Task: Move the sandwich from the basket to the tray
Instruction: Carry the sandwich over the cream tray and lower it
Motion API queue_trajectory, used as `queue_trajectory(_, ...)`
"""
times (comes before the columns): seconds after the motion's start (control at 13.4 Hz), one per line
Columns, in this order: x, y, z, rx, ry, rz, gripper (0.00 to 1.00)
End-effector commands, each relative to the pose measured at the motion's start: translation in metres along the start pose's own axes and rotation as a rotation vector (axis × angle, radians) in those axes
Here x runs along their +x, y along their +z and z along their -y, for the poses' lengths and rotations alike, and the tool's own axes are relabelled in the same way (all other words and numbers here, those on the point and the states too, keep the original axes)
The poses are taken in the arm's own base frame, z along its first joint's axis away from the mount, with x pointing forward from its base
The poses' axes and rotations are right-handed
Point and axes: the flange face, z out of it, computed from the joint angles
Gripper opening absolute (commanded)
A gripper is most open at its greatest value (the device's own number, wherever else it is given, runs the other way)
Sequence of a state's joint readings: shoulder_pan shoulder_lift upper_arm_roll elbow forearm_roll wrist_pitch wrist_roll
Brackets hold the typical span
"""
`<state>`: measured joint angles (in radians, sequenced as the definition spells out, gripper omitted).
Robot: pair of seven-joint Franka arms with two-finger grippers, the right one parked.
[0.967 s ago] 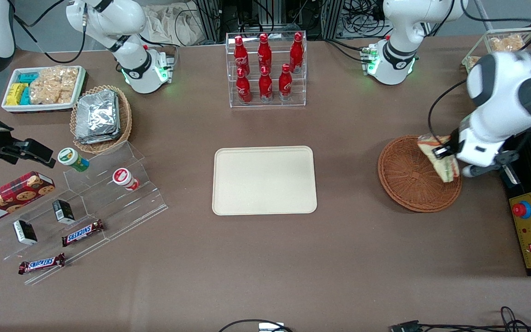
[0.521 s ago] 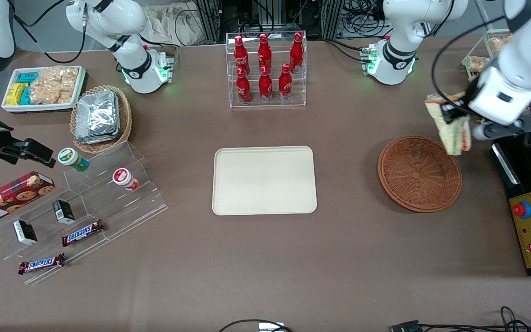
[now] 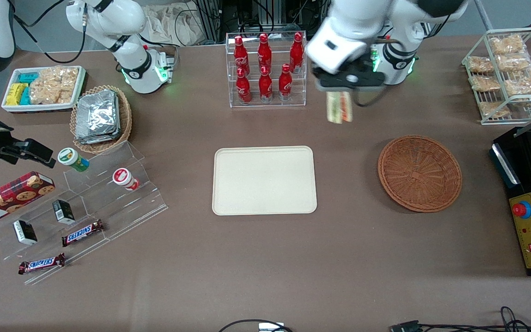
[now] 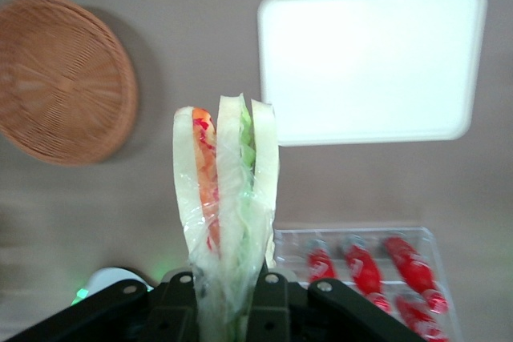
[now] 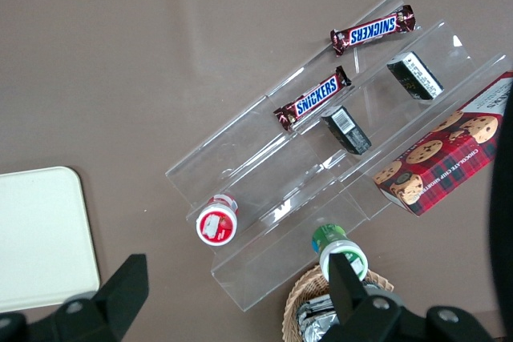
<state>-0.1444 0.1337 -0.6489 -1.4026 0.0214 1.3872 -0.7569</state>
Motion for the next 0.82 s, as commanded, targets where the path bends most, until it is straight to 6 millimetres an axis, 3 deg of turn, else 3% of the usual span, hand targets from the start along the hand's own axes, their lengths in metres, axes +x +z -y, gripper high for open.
queue_trajectory(0.0, 0.039, 0.037, -0.017, -0.044, -0.006, 0.014, 0.00)
queue_trajectory(0.3, 0.052, 0.146, -0.028, -0.056, 0.082, -0.042, 0.00)
queue_trajectory(0.52, 0.060, 0.228, -0.025, -0.040, 0.116, -0.111, 0.00)
queue_trajectory(0.74, 0.083, 0.302, -0.014, -0.082, 0.114, -0.132, 0.00)
